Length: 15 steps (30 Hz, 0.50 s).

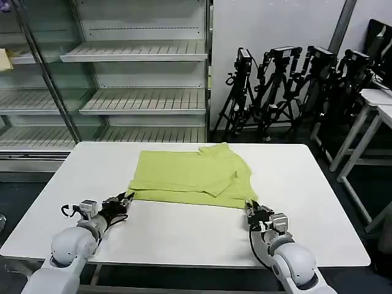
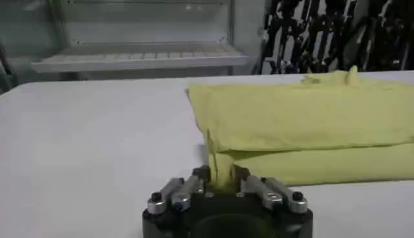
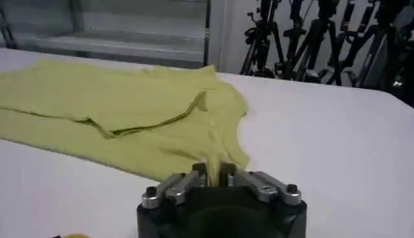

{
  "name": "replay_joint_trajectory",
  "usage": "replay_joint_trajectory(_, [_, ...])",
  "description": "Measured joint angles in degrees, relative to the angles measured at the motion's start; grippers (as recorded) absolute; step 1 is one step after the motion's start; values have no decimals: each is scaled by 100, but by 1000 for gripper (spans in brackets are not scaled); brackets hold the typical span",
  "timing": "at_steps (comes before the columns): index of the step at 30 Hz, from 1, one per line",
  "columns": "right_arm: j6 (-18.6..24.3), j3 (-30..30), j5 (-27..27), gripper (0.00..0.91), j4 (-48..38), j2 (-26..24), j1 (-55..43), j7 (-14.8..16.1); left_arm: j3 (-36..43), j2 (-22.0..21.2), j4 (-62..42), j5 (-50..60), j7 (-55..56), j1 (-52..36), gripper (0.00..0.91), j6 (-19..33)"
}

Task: Fold and organize the clothes.

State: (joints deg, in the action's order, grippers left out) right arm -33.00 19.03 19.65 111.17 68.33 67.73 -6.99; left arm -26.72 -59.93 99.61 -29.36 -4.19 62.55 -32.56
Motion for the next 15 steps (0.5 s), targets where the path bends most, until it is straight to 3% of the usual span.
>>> replay_joint_trajectory(15, [54, 422, -128, 0, 855, -97, 982, 116, -328, -113, 666, 104, 4, 708, 20, -36])
